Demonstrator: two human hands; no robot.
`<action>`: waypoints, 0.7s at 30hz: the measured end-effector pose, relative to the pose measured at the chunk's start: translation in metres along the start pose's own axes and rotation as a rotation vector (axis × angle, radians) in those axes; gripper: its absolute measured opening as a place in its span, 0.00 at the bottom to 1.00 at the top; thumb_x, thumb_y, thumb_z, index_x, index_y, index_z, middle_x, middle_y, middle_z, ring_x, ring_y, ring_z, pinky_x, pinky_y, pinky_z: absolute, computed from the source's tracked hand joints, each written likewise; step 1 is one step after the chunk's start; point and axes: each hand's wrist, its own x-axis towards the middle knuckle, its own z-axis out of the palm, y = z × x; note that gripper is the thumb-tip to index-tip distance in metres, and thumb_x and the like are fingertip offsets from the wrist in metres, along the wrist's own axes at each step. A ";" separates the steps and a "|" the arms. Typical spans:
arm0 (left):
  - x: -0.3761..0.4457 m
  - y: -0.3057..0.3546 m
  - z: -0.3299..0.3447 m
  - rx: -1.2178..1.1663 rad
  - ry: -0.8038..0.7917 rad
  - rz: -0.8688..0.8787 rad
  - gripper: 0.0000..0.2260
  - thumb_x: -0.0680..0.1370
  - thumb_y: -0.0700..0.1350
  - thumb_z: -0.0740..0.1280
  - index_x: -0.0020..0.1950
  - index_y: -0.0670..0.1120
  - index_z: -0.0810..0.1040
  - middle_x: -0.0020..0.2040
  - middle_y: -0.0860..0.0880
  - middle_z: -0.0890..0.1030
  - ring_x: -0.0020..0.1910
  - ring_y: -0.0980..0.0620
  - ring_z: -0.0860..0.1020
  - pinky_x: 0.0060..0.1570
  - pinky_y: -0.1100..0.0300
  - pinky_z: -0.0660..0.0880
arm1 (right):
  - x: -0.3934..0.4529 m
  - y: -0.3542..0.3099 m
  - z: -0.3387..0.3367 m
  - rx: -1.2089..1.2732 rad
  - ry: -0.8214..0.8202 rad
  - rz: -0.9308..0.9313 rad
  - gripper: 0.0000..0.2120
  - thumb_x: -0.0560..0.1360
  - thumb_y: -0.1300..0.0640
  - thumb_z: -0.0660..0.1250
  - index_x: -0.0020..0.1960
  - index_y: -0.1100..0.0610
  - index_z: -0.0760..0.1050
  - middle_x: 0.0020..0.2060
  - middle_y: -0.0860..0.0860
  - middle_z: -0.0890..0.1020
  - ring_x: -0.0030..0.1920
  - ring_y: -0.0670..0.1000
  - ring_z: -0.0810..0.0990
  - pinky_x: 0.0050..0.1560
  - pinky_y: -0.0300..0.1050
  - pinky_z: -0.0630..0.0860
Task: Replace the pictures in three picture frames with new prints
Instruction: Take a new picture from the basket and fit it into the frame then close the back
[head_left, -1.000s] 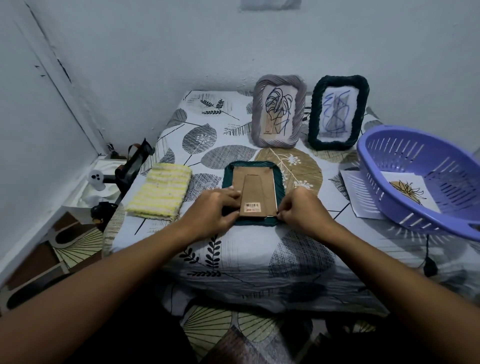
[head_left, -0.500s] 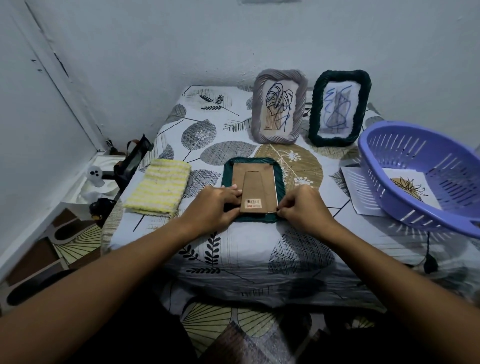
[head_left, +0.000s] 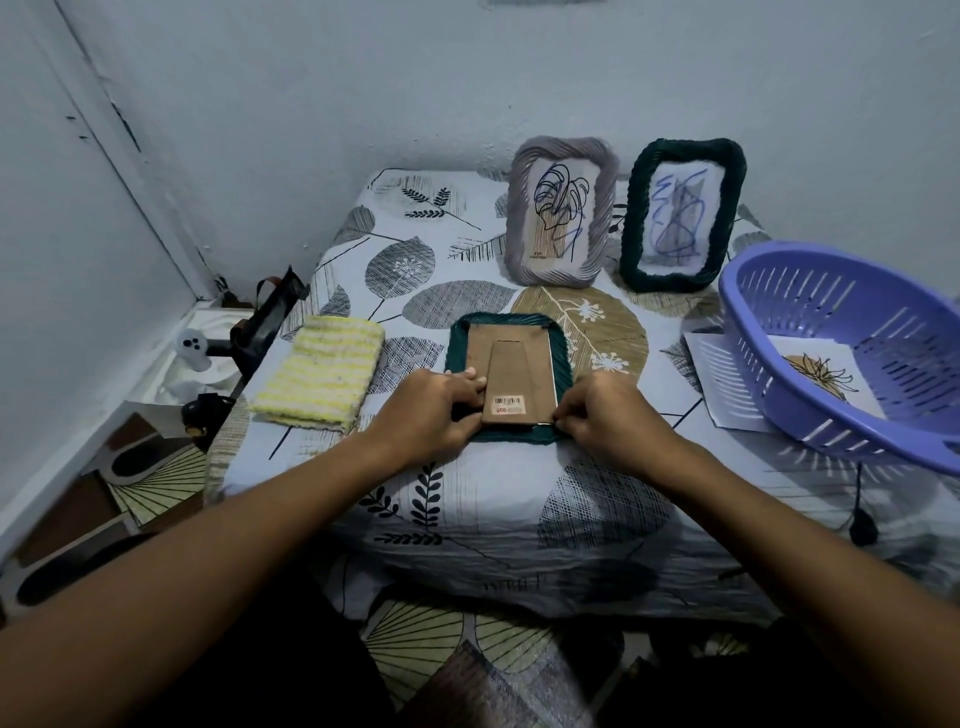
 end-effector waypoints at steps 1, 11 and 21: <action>0.000 0.000 0.000 -0.001 -0.001 -0.002 0.11 0.70 0.43 0.75 0.50 0.41 0.85 0.56 0.44 0.82 0.60 0.50 0.78 0.61 0.51 0.75 | 0.000 0.001 0.000 -0.039 -0.008 -0.034 0.07 0.72 0.65 0.69 0.48 0.60 0.85 0.44 0.56 0.83 0.45 0.53 0.79 0.45 0.43 0.74; 0.000 -0.001 -0.002 0.014 -0.009 0.010 0.13 0.69 0.47 0.73 0.49 0.42 0.85 0.55 0.45 0.83 0.59 0.52 0.79 0.59 0.52 0.76 | 0.001 0.000 -0.009 -0.183 -0.092 -0.218 0.07 0.74 0.60 0.70 0.50 0.57 0.84 0.44 0.49 0.76 0.47 0.50 0.77 0.44 0.39 0.69; 0.014 -0.010 -0.042 -0.139 -0.190 -0.071 0.10 0.69 0.34 0.73 0.49 0.43 0.85 0.54 0.48 0.83 0.55 0.59 0.78 0.56 0.74 0.70 | 0.007 0.010 -0.017 -0.074 -0.127 -0.156 0.06 0.73 0.60 0.71 0.49 0.55 0.85 0.41 0.47 0.76 0.40 0.41 0.72 0.41 0.33 0.67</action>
